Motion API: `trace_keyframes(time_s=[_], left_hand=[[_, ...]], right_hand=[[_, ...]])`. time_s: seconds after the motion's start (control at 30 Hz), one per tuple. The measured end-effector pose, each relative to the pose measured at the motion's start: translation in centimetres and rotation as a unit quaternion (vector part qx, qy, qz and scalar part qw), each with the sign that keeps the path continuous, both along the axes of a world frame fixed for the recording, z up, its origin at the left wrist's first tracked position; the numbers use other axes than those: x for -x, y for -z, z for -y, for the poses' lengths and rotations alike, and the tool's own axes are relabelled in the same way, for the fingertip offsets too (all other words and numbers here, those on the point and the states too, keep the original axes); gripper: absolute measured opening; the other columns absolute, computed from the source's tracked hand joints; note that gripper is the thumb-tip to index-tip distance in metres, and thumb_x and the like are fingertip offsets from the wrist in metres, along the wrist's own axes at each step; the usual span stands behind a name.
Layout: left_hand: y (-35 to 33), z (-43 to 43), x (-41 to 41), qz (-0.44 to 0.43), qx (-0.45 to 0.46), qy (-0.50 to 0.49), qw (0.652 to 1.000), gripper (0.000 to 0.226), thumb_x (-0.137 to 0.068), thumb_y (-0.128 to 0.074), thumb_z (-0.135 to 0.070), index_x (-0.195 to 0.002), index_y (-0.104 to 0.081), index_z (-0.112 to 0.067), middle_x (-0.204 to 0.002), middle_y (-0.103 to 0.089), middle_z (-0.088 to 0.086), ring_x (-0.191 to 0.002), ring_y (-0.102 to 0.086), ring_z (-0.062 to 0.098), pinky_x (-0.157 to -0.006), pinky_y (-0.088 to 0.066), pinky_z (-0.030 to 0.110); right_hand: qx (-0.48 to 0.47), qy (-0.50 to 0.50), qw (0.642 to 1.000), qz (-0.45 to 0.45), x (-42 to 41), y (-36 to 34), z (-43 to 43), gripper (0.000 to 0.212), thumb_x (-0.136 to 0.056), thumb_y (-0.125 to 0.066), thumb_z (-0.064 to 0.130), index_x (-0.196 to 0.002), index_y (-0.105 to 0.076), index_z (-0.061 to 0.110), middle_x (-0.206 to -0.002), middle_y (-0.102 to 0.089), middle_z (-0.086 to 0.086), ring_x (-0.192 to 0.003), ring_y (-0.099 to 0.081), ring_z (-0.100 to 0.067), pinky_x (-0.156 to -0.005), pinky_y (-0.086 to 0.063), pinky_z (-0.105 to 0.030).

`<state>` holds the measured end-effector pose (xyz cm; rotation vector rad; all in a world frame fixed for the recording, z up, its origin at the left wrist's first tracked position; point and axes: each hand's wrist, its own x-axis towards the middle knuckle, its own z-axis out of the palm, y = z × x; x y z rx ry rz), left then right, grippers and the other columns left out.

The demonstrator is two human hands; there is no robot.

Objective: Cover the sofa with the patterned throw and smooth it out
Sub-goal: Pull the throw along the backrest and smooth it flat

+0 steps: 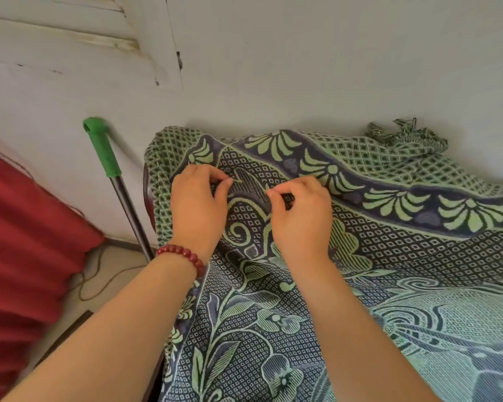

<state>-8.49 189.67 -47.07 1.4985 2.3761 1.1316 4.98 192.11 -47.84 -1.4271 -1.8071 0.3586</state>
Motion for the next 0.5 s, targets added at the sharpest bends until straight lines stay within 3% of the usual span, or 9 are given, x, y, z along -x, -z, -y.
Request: trace_keyframes(time_s=[0.07, 0.2, 0.27, 0.33, 0.4, 0.5], left_hand=[[-0.2, -0.2, 0.6, 0.004, 0.005, 0.008, 1.0, 0.006, -0.09, -0.06, -0.029, -0.086, -0.062, -0.024, -0.092, -0.058, -0.005, -0.096, -0.054, 0.019, -0.086, -0.043, 0.031], [-0.2, 0.3, 1.2, 0.004, -0.019, 0.02, 1.0, 0.01, -0.09, -0.058, -0.03, -0.092, -0.063, -0.022, -0.094, -0.059, -0.006, -0.095, -0.054, 0.016, -0.086, -0.043, 0.029], [-0.1, 0.6, 1.5, 0.002, -0.025, 0.015, 1.0, 0.017, -0.091, -0.057, -0.03, -0.102, -0.064, -0.019, -0.103, -0.058, -0.003, -0.102, -0.052, 0.016, -0.089, -0.037, 0.023], [0.1, 0.9, 2.0, -0.011, -0.018, 0.0, 1.0, 0.028, -0.091, -0.058, -0.029, -0.116, -0.06, -0.015, -0.118, -0.054, 0.001, -0.113, -0.047, 0.018, -0.096, -0.031, 0.021], [0.4, 1.3, 2.6, -0.036, -0.005, -0.012, 0.999, 0.044, -0.09, -0.058, -0.032, -0.128, -0.052, -0.01, -0.131, -0.049, 0.005, -0.123, -0.042, 0.022, -0.106, -0.03, 0.029], [0.5, 1.3, 3.4, -0.039, -0.017, -0.02, 0.999, 0.048, -0.09, -0.06, -0.033, -0.129, -0.051, -0.007, -0.131, -0.05, 0.007, -0.123, -0.043, 0.022, -0.106, -0.031, 0.029]], right_hand=[[-0.001, 0.008, 1.0, 0.007, 0.4, -0.4, -0.2, 0.008, -0.088, -0.064, 0.02, -0.085, -0.068, 0.014, -0.089, -0.06, -0.001, -0.088, -0.049, -0.022, -0.076, -0.03, -0.022], [-0.008, 0.015, 1.0, -0.01, 1.2, -0.6, -0.2, 0.019, -0.087, -0.065, 0.029, -0.09, -0.065, 0.01, -0.092, -0.06, -0.003, -0.09, -0.05, -0.021, -0.081, -0.042, -0.034], [-0.004, 0.012, 1.0, 0.021, 1.2, -0.2, 0.1, 0.031, -0.082, -0.069, 0.038, -0.094, -0.068, 0.01, -0.097, -0.06, -0.004, -0.092, -0.049, -0.021, -0.083, -0.038, -0.03], [-0.013, 0.013, 0.999, 0.035, 1.3, 0.2, 0.1, 0.024, -0.082, -0.071, 0.034, -0.088, -0.071, 0.012, -0.094, -0.06, -0.003, -0.089, -0.049, -0.021, -0.082, -0.037, -0.028], [-0.035, 0.016, 0.999, 0.028, 1.4, 0.3, -0.1, 0.012, -0.084, -0.069, 0.024, -0.081, -0.07, 0.013, -0.087, -0.062, -0.001, -0.084, -0.049, -0.02, -0.076, -0.031, -0.022], [-0.054, 0.017, 0.998, -0.022, 2.2, -0.2, -0.1, 0.008, -0.088, -0.065, 0.017, -0.084, -0.068, 0.011, -0.087, -0.063, -0.001, -0.08, -0.05, -0.018, -0.071, -0.027, -0.015]])
